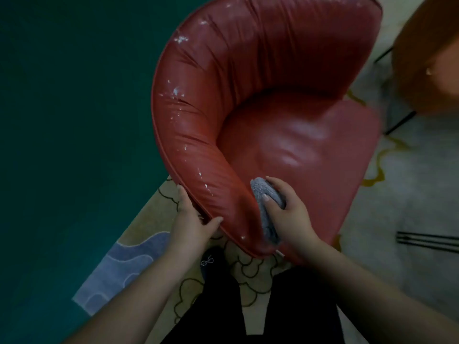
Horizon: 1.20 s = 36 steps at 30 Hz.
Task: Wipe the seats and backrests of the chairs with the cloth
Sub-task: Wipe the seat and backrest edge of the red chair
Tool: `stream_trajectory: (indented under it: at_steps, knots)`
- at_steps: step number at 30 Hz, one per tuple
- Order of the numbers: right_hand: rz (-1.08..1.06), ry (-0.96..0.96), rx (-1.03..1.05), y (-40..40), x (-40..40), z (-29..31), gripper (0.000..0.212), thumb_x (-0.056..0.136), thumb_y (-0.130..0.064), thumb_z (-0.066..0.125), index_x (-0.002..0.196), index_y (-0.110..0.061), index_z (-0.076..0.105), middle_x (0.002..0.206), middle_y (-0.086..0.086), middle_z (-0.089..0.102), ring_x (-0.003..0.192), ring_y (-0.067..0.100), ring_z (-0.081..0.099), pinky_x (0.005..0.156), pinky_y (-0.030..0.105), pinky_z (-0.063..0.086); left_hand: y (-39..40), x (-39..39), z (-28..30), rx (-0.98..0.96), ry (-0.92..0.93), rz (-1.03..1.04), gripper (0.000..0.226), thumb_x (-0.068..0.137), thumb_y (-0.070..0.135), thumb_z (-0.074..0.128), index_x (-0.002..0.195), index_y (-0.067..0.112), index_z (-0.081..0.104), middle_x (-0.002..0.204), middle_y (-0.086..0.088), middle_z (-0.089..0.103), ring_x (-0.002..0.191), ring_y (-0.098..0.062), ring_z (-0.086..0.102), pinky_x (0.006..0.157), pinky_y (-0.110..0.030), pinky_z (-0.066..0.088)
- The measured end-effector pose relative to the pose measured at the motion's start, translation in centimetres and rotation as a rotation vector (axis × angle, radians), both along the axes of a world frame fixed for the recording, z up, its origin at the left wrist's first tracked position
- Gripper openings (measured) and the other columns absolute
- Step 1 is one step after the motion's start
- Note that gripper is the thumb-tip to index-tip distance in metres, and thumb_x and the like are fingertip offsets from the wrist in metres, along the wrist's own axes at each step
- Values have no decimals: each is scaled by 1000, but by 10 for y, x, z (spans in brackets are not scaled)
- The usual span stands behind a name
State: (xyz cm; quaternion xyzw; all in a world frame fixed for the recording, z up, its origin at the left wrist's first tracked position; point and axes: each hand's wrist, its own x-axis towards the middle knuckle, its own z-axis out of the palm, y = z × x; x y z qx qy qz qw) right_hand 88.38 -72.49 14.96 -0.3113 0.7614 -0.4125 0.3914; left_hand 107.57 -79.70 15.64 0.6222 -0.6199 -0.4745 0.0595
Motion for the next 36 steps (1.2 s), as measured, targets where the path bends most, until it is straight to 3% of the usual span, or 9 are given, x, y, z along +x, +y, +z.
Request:
stream_trajectory:
  at_steps: [3, 6, 12, 19, 23, 28, 30, 34, 36]
  knots:
    - [-82, 24, 18, 14, 11, -4, 38, 90, -19, 61, 125, -32, 56, 124, -15, 56, 114, 4, 53, 99, 24, 40, 2, 2, -8, 26, 34, -19, 127, 78, 25, 81, 151, 24, -24, 162, -2, 19, 130, -25, 49, 110, -38, 39]
    - [-126, 42, 25, 24, 17, -4, 38, 90, -17, 62, 125, -30, 57, 123, -14, 57, 114, 4, 53, 96, 19, 39, 5, 3, -12, -9, 15, -14, 128, 77, 29, 82, 151, 24, -23, 163, -3, 9, 135, -23, 42, 102, -24, 35]
    - [-128, 49, 27, 28, 21, -5, 37, 91, -20, 61, 126, -33, 55, 123, -17, 54, 113, 2, 52, 97, 21, 41, 10, 9, -16, -102, 25, -46, 123, 77, 36, 80, 151, 39, -18, 140, -11, 52, 104, -21, 64, 88, -39, 55]
    - [35, 206, -70, 24, 49, -16, 43, 90, -27, 60, 131, -31, 51, 112, -9, 51, 99, -5, 49, 88, 4, 33, 8, 12, -20, -136, 3, -39, 122, 73, 37, 82, 153, 36, -10, 135, -14, 57, 113, -24, 62, 94, -43, 53]
    - [196, 489, -96, 22, 66, -30, 49, 88, -21, 65, 136, -24, 53, 95, 7, 48, 85, 22, 51, 76, 29, 44, 10, 15, -18, -154, -22, -50, 120, 74, 43, 80, 153, 38, -10, 129, -11, 61, 108, -21, 64, 93, -40, 53]
    - [-152, 326, 182, 25, 27, -40, 41, 94, -26, 57, 135, -28, 52, 112, 5, 48, 101, 21, 54, 85, 21, 36, 10, 15, -10, -114, -55, -68, 120, 75, 49, 77, 152, 39, -14, 124, -10, 62, 103, -19, 62, 87, -29, 48]
    - [-234, 339, 146, 23, 24, -36, 42, 95, -32, 54, 136, -30, 50, 110, -1, 46, 98, 10, 50, 82, 15, 30, 10, 12, -8, -109, -57, -66, 120, 75, 48, 77, 152, 39, -14, 129, -11, 60, 107, -20, 61, 91, -32, 49]
    - [106, 486, -42, 12, 58, -34, 43, 92, -35, 57, 135, -34, 50, 98, -3, 47, 85, 10, 48, 75, 22, 40, 10, 12, -10, -128, -72, -57, 119, 75, 46, 78, 154, 36, -11, 125, -14, 63, 107, -25, 63, 93, -39, 51]
    - [23, 420, 71, 10, 44, -41, 40, 94, -33, 55, 134, -33, 53, 107, 3, 53, 90, 18, 54, 77, 16, 39, 9, 13, -9, -127, -65, -60, 120, 75, 47, 79, 153, 38, -12, 126, -11, 62, 106, -22, 63, 92, -37, 51]
